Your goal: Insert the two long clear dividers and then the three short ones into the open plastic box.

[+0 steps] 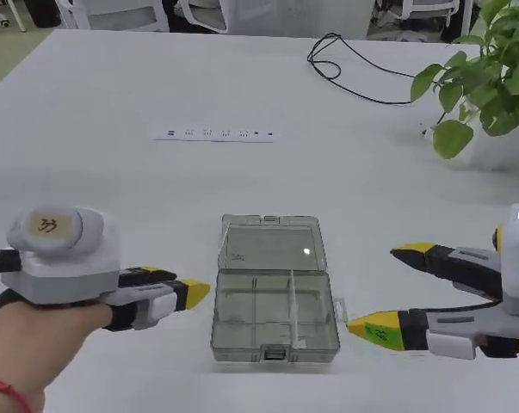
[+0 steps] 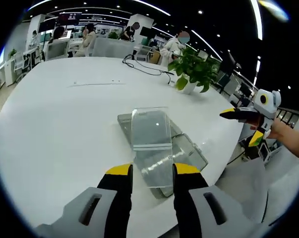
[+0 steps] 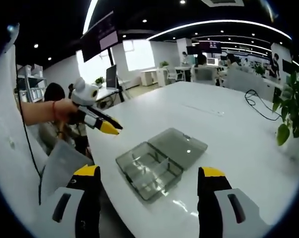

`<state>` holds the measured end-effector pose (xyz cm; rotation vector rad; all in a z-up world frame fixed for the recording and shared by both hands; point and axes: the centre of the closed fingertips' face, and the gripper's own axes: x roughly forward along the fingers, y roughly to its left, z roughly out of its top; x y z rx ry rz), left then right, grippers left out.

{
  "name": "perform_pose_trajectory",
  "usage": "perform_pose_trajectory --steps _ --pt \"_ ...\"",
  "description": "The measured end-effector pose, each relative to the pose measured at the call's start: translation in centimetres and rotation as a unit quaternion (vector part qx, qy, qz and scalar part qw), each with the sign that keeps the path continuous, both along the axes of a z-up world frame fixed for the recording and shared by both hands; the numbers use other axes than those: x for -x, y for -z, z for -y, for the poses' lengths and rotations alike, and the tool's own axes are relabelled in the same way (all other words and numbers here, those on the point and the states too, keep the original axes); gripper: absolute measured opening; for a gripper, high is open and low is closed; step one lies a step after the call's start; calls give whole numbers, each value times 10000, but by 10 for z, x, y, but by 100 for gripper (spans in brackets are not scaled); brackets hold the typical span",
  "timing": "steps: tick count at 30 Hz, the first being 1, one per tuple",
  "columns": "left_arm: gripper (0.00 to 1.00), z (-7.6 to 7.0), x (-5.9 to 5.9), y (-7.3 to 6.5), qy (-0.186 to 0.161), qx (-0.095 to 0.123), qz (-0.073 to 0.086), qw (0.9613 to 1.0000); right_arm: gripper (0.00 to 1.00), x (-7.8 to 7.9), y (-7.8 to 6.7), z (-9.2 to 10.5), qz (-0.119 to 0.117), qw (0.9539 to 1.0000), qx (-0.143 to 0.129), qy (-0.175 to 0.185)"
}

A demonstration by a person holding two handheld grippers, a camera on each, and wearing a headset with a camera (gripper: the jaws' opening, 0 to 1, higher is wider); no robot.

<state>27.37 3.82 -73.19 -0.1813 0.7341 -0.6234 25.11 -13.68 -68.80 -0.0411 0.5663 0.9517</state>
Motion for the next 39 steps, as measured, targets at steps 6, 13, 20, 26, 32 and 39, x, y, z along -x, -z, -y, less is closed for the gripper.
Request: perform_pose_trajectory --steps 6,13,20,26,32,39 --pt "30 17 3 -10 74 301 44 9995 71 -10 -21 -14 54 9989 -389 262" --pt "30 39 5 -22 189 682 121 9974 60 -16 -32 -32 27 9970 -624 467" --pt "30 59 7 -31 354 886 193 9952 43 -16 -30 -51 -345 9933 -829 731" --pt "30 75 13 -33 541 927 223 9940 28 -15 -22 -63 -590 9906 -870 875" --pt "30 81 15 -34 668 886 264 9935 21 -11 -13 -73 -799 9890 -836 920" --pt "30 83 17 -33 752 818 283 9934 15 -14 -6 -74 -909 9867 -849 1047"
